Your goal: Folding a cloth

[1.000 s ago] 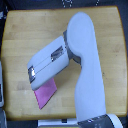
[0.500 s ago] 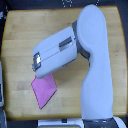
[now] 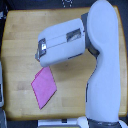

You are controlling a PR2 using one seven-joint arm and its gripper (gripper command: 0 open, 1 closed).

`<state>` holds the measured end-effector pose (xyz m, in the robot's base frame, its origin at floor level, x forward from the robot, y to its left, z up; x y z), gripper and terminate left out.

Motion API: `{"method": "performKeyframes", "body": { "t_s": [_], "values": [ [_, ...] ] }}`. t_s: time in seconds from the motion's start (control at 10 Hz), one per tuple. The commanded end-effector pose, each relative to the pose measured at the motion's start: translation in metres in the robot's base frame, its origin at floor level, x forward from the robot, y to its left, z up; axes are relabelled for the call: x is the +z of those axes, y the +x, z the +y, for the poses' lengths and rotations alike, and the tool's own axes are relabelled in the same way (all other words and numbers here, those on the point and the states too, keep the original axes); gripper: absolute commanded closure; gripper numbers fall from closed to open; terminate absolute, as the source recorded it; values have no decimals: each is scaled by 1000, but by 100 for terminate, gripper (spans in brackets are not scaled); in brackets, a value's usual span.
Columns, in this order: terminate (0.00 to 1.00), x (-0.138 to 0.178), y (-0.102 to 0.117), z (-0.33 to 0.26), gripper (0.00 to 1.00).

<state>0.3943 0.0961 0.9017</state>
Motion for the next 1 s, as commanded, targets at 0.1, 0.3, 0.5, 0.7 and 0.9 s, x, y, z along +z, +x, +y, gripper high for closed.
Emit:
{"method": "performKeyframes", "body": {
  "t_s": [0.1, 0.3, 0.5, 0.7, 0.9],
  "values": [
    [0, 71, 79, -73, 0],
    [0, 77, 86, -101, 0],
    [0, 80, 85, -149, 0],
    [0, 85, 77, -191, 0],
    [0, 87, 80, -252, 0]
  ]
}}
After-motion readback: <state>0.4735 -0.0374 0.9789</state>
